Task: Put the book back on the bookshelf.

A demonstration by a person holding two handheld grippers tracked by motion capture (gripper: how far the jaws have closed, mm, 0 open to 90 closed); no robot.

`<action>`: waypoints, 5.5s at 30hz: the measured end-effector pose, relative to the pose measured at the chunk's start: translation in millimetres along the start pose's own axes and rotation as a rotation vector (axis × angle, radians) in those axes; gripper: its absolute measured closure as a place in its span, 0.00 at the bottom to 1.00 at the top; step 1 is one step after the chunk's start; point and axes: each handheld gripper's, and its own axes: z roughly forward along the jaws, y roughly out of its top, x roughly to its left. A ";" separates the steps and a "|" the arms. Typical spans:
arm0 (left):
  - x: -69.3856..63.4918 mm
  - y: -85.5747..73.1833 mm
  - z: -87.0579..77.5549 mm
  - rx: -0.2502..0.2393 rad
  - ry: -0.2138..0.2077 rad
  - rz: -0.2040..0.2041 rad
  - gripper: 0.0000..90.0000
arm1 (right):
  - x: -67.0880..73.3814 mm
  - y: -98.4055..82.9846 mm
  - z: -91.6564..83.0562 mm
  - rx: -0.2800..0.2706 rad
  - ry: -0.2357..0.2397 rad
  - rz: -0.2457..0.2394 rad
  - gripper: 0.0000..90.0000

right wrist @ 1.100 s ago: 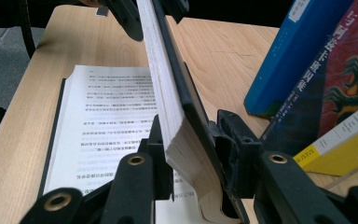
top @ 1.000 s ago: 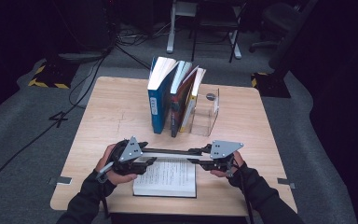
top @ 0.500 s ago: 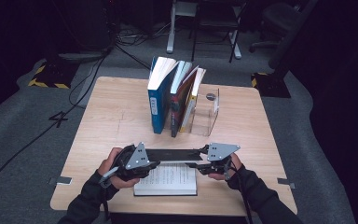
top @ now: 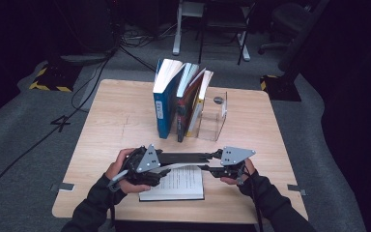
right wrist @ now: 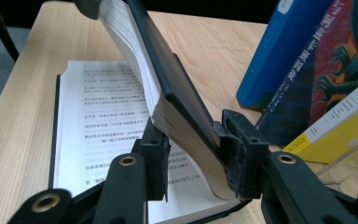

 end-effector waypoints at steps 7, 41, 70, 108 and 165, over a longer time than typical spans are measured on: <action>-16.9 7.2 13.0 0.073 -0.018 0.029 0.38 | 10.0 5.3 4.7 0.033 -0.011 -0.051 0.69; -25.8 0.2 32.5 0.135 0.157 -0.039 0.46 | 36.1 19.2 40.4 0.107 -0.134 -0.099 0.67; -8.5 -35.5 -10.1 -0.136 0.112 -0.201 0.61 | -7.4 -24.6 41.4 0.190 -0.077 0.162 0.39; -2.6 -39.2 -14.7 -0.348 0.010 -0.288 0.61 | 11.5 -15.5 40.5 0.029 0.062 0.198 0.41; -18.7 -4.8 30.1 -0.440 -0.215 -0.278 0.52 | 13.8 27.0 -49.8 -0.125 -0.143 0.168 0.44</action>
